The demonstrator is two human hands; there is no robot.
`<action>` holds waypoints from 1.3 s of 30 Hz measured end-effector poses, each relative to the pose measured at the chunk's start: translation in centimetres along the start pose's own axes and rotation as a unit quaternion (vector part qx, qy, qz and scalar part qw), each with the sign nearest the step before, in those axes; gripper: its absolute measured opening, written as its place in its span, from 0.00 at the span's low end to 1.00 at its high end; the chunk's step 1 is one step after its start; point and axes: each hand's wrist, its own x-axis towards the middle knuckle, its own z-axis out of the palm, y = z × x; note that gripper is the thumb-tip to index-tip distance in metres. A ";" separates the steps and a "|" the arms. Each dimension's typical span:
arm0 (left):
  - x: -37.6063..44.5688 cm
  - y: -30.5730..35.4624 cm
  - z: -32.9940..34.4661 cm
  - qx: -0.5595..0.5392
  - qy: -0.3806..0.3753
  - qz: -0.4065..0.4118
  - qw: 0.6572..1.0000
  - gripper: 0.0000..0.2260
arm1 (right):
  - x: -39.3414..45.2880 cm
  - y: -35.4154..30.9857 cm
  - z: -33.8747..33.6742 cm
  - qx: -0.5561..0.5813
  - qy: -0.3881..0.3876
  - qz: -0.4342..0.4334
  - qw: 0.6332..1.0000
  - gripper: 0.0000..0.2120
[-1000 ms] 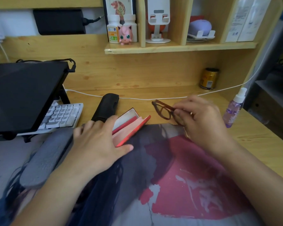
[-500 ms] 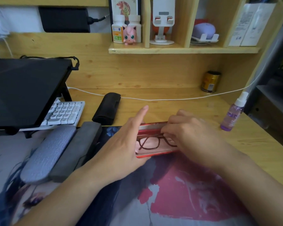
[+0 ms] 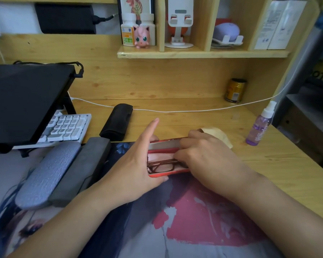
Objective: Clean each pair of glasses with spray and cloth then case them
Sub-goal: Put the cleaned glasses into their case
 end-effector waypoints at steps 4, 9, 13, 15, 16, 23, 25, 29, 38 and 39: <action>-0.1 0.2 -0.1 0.000 0.000 -0.006 1.000 0.58 | -0.2 0.3 0.2 0.020 -0.032 -0.002 0.999 0.11; -0.3 0.5 -0.1 -0.010 -0.001 -0.009 1.000 0.56 | -0.3 3.6 -1.4 0.278 0.197 0.208 0.917 0.12; 0.0 0.6 0.0 -0.035 0.001 -0.036 0.999 0.56 | -1.5 4.8 -1.9 0.426 -0.031 0.205 0.881 0.30; 0.0 0.6 -0.2 -0.034 0.005 -0.053 0.998 0.55 | -1.7 4.4 -1.4 0.386 -0.150 0.155 0.897 0.47; 0.1 0.6 -0.3 -0.029 0.008 -0.059 0.998 0.55 | -1.6 4.2 -1.0 0.361 -0.167 0.142 0.906 0.51; 0.1 0.3 -1.1 0.020 0.034 -0.079 0.996 0.51 | -1.0 3.7 -0.2 0.287 -0.067 0.137 0.946 0.44; 0.2 0.1 -1.2 0.024 0.038 -0.082 0.996 0.49 | -0.8 3.5 0.0 0.279 -0.042 0.128 0.951 0.36; 0.3 -0.3 -1.3 0.027 0.068 -0.075 0.994 0.39 | -0.6 3.3 0.6 0.269 0.034 0.120 0.955 0.16; 0.6 -0.9 -1.2 0.055 0.062 -0.004 0.997 0.17 | -0.7 2.8 0.9 0.313 -0.043 0.133 0.940 0.25; 0.6 -0.9 -1.3 0.058 0.062 -0.001 0.996 0.17 | -0.6 2.5 0.7 0.321 -0.063 0.128 0.936 0.26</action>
